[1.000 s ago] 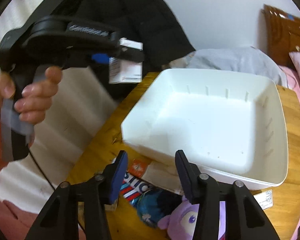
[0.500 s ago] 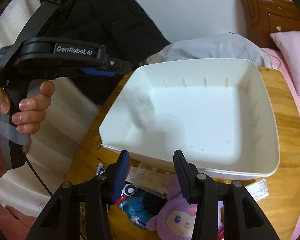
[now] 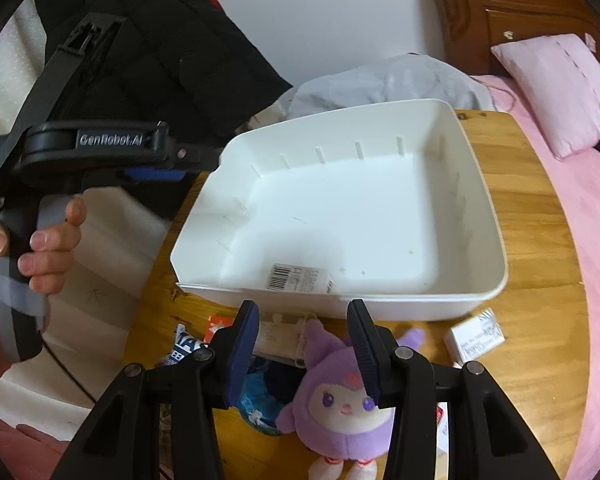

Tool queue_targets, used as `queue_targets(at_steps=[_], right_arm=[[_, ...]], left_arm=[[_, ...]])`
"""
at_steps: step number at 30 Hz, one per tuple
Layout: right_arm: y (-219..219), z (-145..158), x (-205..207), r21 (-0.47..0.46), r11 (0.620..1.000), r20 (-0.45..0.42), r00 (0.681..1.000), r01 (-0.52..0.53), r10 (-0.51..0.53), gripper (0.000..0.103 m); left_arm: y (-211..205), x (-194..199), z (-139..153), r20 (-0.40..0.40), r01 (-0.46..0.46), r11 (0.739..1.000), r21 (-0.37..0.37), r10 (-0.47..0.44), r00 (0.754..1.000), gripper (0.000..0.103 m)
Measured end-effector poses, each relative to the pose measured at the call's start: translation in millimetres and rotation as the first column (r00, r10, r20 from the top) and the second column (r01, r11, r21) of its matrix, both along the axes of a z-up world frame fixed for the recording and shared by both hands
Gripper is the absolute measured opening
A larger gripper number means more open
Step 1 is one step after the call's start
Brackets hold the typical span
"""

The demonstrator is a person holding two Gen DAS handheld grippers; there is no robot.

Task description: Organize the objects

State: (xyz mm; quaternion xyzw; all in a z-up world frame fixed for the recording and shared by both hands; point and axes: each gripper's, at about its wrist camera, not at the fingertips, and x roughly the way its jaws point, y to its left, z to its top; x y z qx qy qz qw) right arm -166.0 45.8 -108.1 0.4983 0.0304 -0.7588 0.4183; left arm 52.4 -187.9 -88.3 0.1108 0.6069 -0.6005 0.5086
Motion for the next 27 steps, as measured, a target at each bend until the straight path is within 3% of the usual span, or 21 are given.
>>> queue_targets(at_steps=[2,10,15,23,27], right_arm=[[4,2,2,0.003,1.0,-0.005,1.0,0.011,-0.011,0.06],[29,14,15,-0.01,0.998,-0.095,0.994,0.058,-0.059,0.078],[46,21,29,0.044,0.996,-0.218,0.974,0.071,-0.06,0.08],[78,18,43,0.111,0.992,-0.23,0.973,0.064,-0.037,0.081],[93,9,51,0.152,0.987,-0.231,0.973,0.055,-0.019,0.084]], left_arm=[[7,-1,-1,-0.006,-0.011,1.0,0.012,0.011,1.0,0.058],[33,-11,4,0.023,-0.023,0.999,0.023,0.023,0.999,0.058],[48,-18,7,0.0,-0.022,0.997,0.072,0.023,1.0,0.058],[66,-41,25,-0.009,0.019,0.994,0.107,-0.019,1.0,0.073],[69,-55,36,-0.028,0.083,0.991,0.107,-0.081,0.996,0.078]])
